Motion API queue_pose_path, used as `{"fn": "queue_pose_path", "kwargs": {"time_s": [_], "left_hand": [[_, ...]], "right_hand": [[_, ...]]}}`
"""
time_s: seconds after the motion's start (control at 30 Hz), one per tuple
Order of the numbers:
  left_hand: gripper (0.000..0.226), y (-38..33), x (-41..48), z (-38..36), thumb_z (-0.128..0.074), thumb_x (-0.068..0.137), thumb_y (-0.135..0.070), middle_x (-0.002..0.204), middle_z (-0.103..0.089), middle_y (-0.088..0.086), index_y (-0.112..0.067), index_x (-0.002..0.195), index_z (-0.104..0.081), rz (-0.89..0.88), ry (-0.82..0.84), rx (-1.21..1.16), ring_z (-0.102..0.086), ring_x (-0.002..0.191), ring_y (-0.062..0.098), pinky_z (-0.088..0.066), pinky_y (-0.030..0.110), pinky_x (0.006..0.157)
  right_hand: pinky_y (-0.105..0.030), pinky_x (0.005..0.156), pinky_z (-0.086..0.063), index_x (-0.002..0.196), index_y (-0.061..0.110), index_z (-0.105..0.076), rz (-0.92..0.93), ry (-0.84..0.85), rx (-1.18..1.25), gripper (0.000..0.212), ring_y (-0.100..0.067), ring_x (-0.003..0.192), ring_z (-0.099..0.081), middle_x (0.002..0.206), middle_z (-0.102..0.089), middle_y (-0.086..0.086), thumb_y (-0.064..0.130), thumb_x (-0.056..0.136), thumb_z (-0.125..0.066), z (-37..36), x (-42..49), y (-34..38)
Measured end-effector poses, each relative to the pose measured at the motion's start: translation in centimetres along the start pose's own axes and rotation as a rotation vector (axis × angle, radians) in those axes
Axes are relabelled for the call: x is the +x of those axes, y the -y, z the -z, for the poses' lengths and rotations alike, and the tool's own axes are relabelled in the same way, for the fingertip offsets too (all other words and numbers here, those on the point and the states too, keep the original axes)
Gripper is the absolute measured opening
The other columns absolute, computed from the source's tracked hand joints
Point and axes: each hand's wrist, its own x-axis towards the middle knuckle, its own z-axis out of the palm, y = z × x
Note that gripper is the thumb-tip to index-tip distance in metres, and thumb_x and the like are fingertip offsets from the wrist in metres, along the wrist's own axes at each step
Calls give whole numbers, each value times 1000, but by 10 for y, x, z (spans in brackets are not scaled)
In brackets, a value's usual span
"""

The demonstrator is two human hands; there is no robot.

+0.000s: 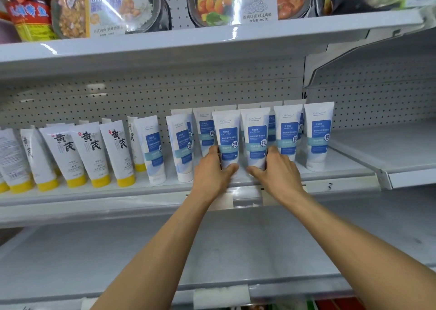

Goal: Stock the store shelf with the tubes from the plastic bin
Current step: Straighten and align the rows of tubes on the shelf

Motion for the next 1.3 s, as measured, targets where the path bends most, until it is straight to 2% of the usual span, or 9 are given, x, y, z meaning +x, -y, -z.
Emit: {"fn": "queue_pose_path", "kwargs": {"time_s": [0.27, 0.37, 0.47, 0.6, 0.7, 0.83, 0.97, 1.1, 1.3], "left_hand": [[56, 2, -1, 1, -72, 83, -33, 129, -57, 2, -17, 129, -44, 12, 0, -53, -59, 113, 21, -49, 39, 98], [61, 7, -15, 2, -72, 83, -34, 129, -43, 2, -14, 130, -38, -89, -122, -29, -53, 113, 20, -47, 36, 98], [50, 17, -31, 11, -70, 85, -31, 122, -42, 0, -14, 123, -42, -195, -274, 4, -51, 106, 16, -47, 26, 87], [42, 45, -41, 38, -72, 83, -24, 112, -43, 0, -14, 115, -46, -193, -479, 38, -49, 100, 13, -48, 29, 82], [49, 71, -40, 62, -74, 80, -21, 115, -42, 6, -10, 117, -44, -114, -598, 63, -46, 107, 20, -45, 35, 92], [68, 93, -33, 82, -72, 81, -23, 133, -37, 12, -6, 134, -33, -25, -465, 88, -38, 125, 24, -36, 34, 105], [78, 102, -21, 91, -66, 85, -25, 140, -43, 12, -11, 144, -17, 16, -298, 49, -46, 127, 26, -42, 38, 98], [67, 104, -10, 97, -72, 81, -27, 129, -55, 9, -10, 132, -32, 36, -244, 93, -56, 114, 29, -41, 32, 82], [56, 107, -2, 100, -77, 77, -27, 117, -64, 5, -14, 117, -40, 54, -157, -16, -62, 105, 28, -51, 39, 87]], "right_hand": [[-40, 81, -51, 117, 12, -40, 19, -1, 15, 50, -29, 104, -61, 116, -61, -8, 39, 85, -68, 4, -6, -2], [-40, 82, -47, 118, 9, -39, 104, -145, -91, 48, -28, 108, -54, 120, -53, -9, 34, 87, -66, 5, -17, 2], [-35, 73, -43, 109, 9, -46, 274, -289, -90, 34, -25, 95, -55, 108, -54, -8, 25, 86, -66, 4, -25, 14], [-31, 63, -45, 104, 15, -51, 449, -167, 74, 17, -14, 80, -55, 99, -55, 2, 20, 91, -60, -7, -35, 49], [-33, 81, -49, 122, 17, -46, 424, -5, 147, 34, -11, 97, -54, 118, -53, 3, 26, 92, -58, -26, -38, 77], [-36, 88, -48, 135, 17, -33, 308, 113, 164, 55, -21, 109, -57, 135, -48, -3, 31, 89, -61, -50, -25, 111], [-37, 87, -48, 131, 11, -34, 145, 148, 87, 64, -29, 111, -57, 128, -55, -8, 36, 82, -67, -69, -6, 129], [-41, 92, -50, 131, 15, -37, 29, 263, 177, 64, -28, 111, -59, 124, -60, -6, 37, 80, -69, -82, 2, 135], [-35, 80, -47, 126, 14, -39, 47, 91, 16, 64, -28, 105, -61, 118, -62, -5, 49, 81, -68, -83, -9, 132]]}}
